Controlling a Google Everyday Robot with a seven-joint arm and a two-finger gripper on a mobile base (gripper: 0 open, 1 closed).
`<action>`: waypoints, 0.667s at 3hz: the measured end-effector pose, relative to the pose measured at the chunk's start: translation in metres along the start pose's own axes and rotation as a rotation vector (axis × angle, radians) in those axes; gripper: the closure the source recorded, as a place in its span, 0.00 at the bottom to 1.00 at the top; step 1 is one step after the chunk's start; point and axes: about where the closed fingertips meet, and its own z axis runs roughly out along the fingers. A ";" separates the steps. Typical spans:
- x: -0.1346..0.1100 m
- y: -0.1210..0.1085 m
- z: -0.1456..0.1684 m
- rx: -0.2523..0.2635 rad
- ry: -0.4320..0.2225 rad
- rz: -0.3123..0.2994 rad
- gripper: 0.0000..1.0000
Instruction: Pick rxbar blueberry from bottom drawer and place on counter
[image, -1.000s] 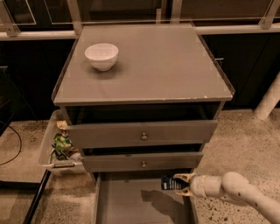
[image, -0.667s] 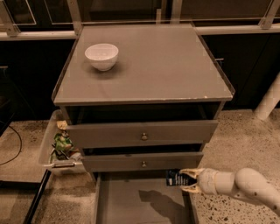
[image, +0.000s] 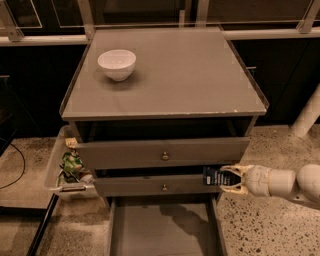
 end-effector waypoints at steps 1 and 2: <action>0.000 0.000 0.000 0.000 0.000 0.000 1.00; -0.020 -0.009 -0.007 0.000 -0.028 -0.054 1.00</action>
Offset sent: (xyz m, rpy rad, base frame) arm -0.0103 0.0169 0.0530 -0.0159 -0.0985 0.1015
